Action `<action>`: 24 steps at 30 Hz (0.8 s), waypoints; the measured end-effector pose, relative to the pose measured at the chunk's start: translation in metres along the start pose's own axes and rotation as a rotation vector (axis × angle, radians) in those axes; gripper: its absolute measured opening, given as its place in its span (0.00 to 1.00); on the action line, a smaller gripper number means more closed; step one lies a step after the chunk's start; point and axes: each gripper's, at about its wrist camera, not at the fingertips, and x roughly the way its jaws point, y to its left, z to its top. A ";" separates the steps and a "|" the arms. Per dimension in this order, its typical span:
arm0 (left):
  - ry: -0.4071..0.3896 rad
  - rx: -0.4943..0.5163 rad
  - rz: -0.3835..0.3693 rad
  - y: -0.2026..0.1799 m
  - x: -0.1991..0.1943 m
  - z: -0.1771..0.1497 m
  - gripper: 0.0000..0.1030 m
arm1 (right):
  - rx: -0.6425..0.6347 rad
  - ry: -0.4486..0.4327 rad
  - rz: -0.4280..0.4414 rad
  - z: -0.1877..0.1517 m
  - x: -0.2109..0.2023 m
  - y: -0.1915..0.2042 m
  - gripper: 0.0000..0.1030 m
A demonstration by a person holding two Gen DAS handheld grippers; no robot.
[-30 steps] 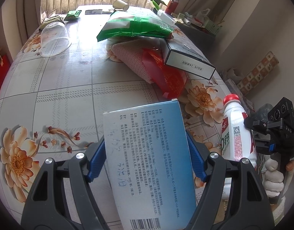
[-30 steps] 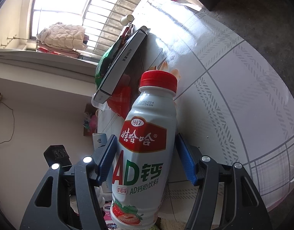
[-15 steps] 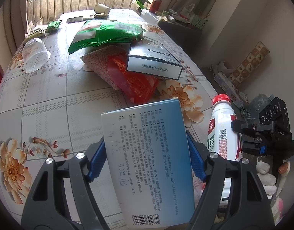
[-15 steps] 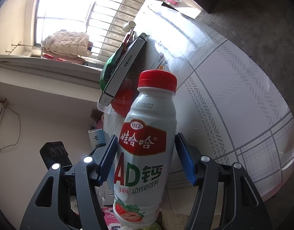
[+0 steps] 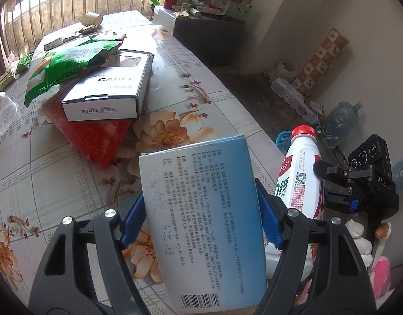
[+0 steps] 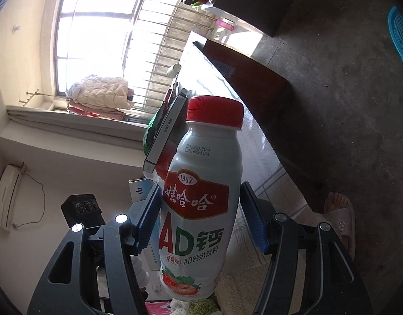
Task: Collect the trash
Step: 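Carry both items to the blue wastebasket and open both tools to drop them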
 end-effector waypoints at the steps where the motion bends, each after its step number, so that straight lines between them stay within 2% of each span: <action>1: 0.005 0.018 -0.010 -0.010 0.004 0.004 0.69 | 0.007 -0.026 -0.001 0.001 -0.013 -0.005 0.58; 7: 0.028 0.138 -0.111 -0.092 0.032 0.037 0.69 | 0.059 -0.251 -0.060 0.013 -0.116 -0.037 0.58; 14: 0.125 0.211 -0.289 -0.200 0.101 0.080 0.69 | 0.160 -0.506 -0.259 0.031 -0.230 -0.087 0.58; 17: 0.177 0.250 -0.326 -0.251 0.137 0.092 0.69 | 0.212 -0.584 -0.328 0.048 -0.256 -0.110 0.58; 22: 0.192 0.293 -0.319 -0.334 0.199 0.115 0.69 | 0.269 -0.695 -0.461 0.100 -0.274 -0.146 0.58; 23: 0.189 0.293 -0.318 -0.350 0.216 0.121 0.72 | 0.299 -0.725 -0.482 0.113 -0.275 -0.158 0.58; 24: 0.192 0.294 -0.320 -0.364 0.233 0.126 0.80 | 0.322 -0.748 -0.498 0.125 -0.275 -0.171 0.59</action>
